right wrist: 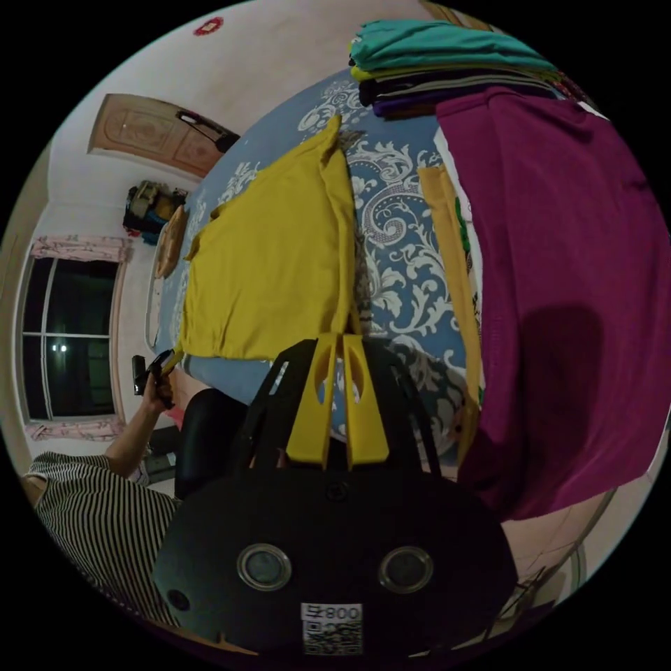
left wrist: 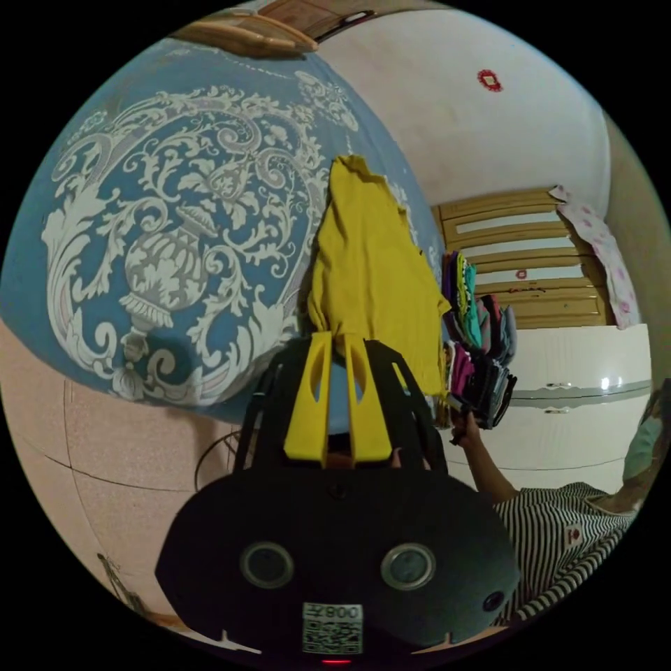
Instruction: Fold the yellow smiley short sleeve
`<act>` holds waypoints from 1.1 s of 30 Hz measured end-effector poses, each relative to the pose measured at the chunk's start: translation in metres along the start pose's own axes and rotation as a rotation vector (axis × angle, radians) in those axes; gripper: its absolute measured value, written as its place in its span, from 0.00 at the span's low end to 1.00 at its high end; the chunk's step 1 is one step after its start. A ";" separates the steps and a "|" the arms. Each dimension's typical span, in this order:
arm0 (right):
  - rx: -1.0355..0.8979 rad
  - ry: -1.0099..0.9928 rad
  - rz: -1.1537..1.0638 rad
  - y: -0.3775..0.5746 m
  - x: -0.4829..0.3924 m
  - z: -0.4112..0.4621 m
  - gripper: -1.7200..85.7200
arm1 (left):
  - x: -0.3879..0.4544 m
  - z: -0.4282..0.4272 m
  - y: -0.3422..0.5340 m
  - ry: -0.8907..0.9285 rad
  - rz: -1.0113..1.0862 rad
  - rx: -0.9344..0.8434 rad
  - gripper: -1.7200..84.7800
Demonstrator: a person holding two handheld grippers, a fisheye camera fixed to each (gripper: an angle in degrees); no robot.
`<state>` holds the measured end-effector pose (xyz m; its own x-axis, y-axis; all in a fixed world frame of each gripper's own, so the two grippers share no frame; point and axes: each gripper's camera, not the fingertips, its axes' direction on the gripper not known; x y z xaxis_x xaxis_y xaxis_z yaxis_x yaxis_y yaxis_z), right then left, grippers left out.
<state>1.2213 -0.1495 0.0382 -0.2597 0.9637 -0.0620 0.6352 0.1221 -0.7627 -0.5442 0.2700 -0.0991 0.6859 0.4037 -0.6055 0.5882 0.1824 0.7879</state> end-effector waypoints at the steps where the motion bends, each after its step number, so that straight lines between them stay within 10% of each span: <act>1: -0.002 -0.020 -0.013 0.005 0.001 -0.007 0.04 | 0.001 -0.007 0.003 0.029 0.013 0.020 0.06; 12: 0.061 -0.124 0.114 0.055 0.045 -0.041 0.03 | -0.031 0.004 0.030 -0.006 -0.063 0.020 0.05; 22: 0.174 0.222 -0.201 0.011 -0.052 -0.062 0.02 | -0.012 0.016 0.039 -0.123 -0.046 0.247 0.04; 33: 0.023 0.383 -0.247 -0.069 -0.056 -0.020 0.02 | 0.071 0.174 -0.089 -0.257 0.258 0.039 0.02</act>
<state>1.2064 -0.2072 0.1075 -0.1112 0.9251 0.3631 0.5708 0.3585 -0.7387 -0.4731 0.1263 -0.2312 0.8962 0.1926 -0.3997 0.3943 0.0672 0.9165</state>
